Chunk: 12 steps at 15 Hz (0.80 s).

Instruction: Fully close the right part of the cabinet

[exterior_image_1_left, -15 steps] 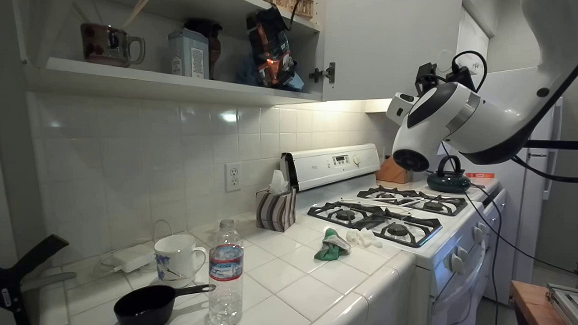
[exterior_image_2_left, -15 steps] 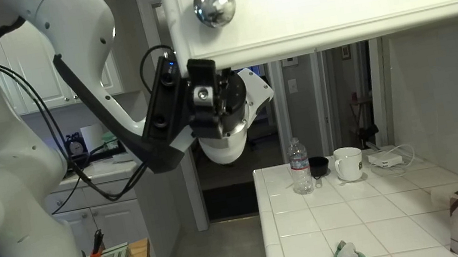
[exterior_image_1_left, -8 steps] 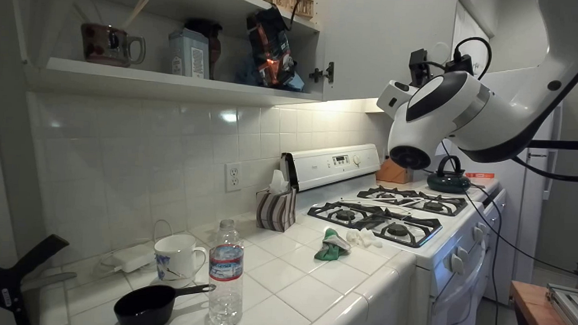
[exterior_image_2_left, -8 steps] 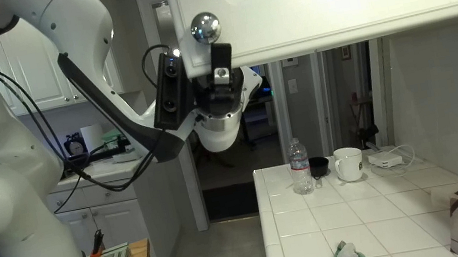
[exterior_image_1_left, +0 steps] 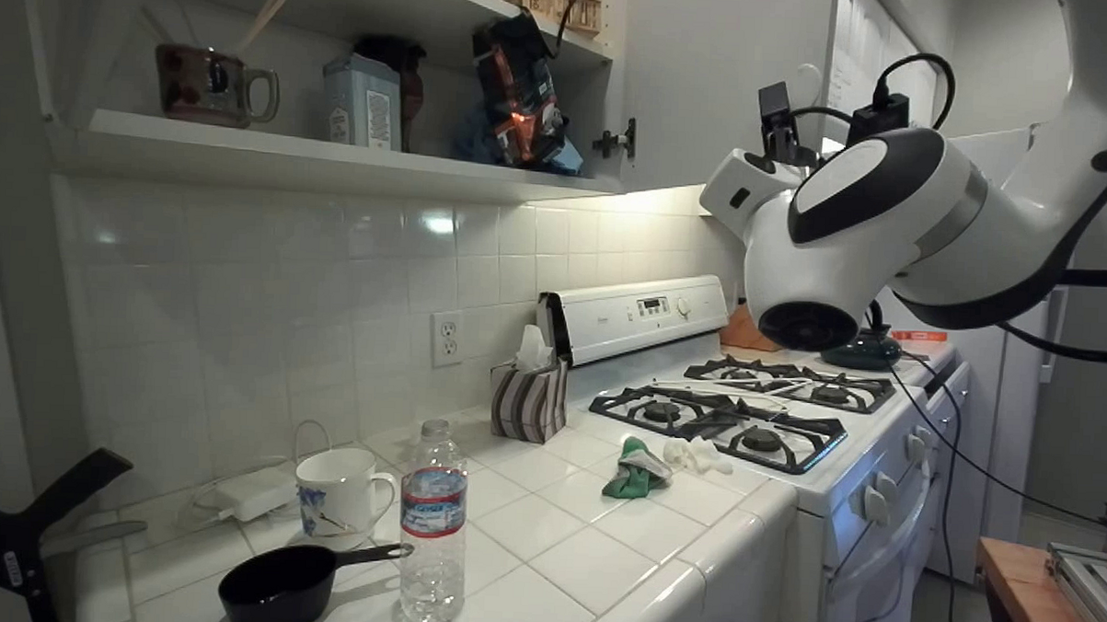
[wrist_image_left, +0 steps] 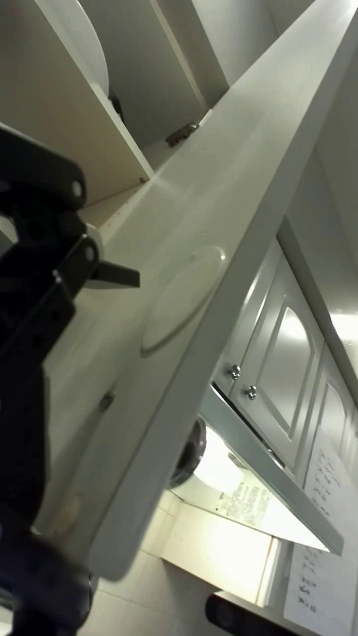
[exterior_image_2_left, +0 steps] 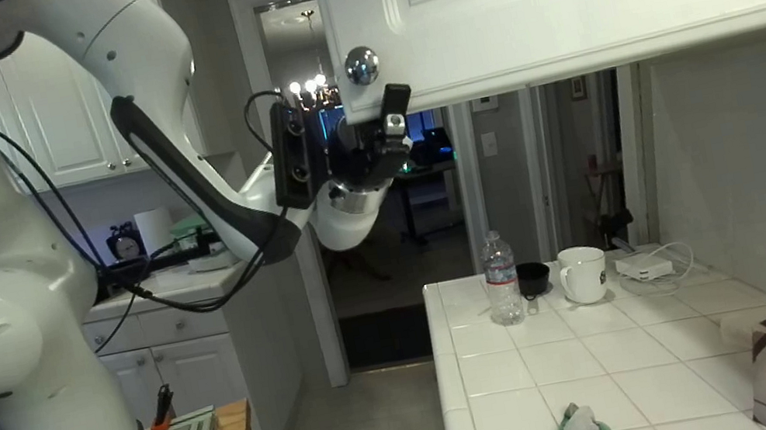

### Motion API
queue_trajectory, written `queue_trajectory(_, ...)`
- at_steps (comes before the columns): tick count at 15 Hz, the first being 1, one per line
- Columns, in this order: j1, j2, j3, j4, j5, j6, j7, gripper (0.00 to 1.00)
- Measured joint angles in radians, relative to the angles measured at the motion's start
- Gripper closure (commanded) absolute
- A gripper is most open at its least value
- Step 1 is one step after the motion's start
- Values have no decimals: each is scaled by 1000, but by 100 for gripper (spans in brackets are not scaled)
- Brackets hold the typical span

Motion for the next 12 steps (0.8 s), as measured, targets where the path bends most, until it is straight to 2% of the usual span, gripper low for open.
queue_trajectory(4, 51, 11, 45, 8, -1, 20, -2, 0)
queue_trajectory(12, 55, 20, 58, 28, -1, 42, -59, 0)
